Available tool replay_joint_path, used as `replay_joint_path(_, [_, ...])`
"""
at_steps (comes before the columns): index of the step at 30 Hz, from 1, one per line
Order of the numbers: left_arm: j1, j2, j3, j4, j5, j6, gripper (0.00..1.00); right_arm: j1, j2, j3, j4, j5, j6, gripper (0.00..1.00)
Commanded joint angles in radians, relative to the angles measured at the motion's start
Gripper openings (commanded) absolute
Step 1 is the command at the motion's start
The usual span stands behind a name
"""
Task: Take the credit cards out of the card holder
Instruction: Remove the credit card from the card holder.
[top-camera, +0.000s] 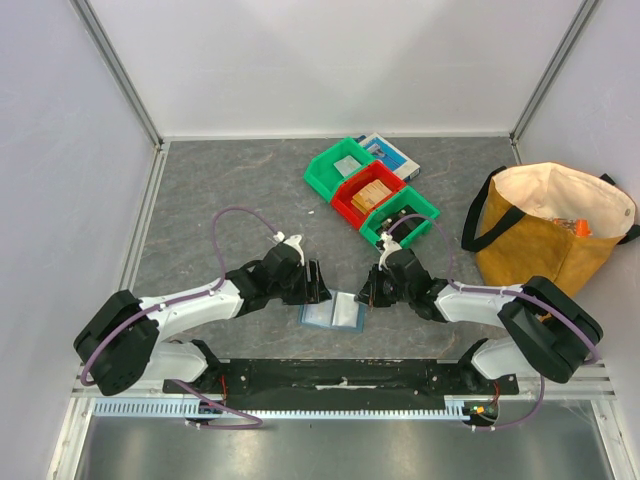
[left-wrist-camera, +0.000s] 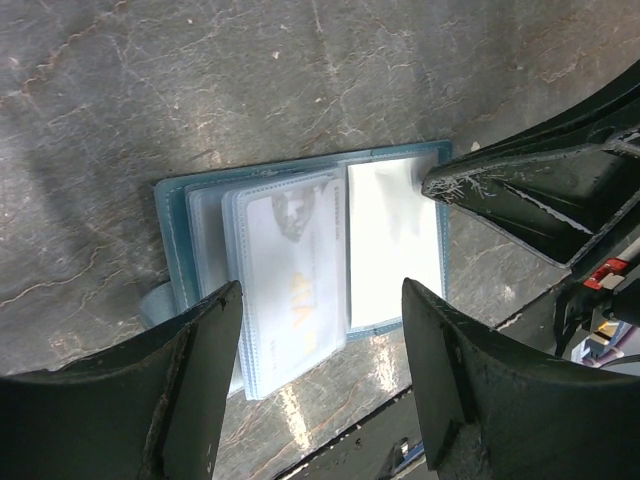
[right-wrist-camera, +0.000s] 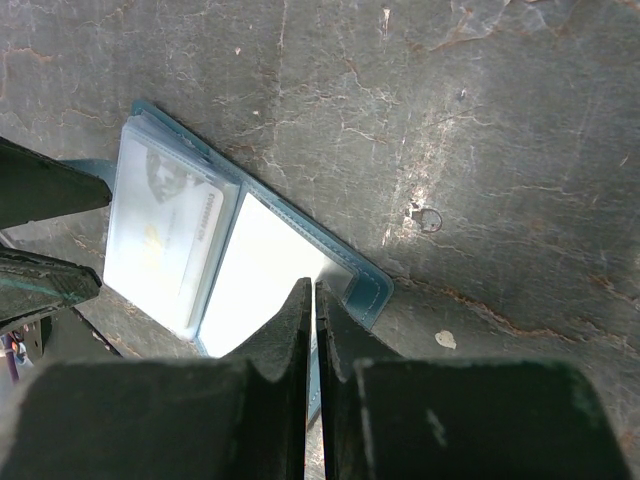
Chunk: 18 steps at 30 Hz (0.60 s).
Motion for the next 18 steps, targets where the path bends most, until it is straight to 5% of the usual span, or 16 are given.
replay_joint_path(1, [0.002, -0.007, 0.001, -0.016, -0.035, 0.043, 0.71, -0.005, 0.010, 0.003, -0.024, -0.010, -0.007, 0.10])
replay_joint_path(18, [0.002, -0.008, 0.017, 0.012, 0.048, 0.040, 0.60, -0.008, 0.016, 0.006, -0.021, -0.018, -0.008, 0.10])
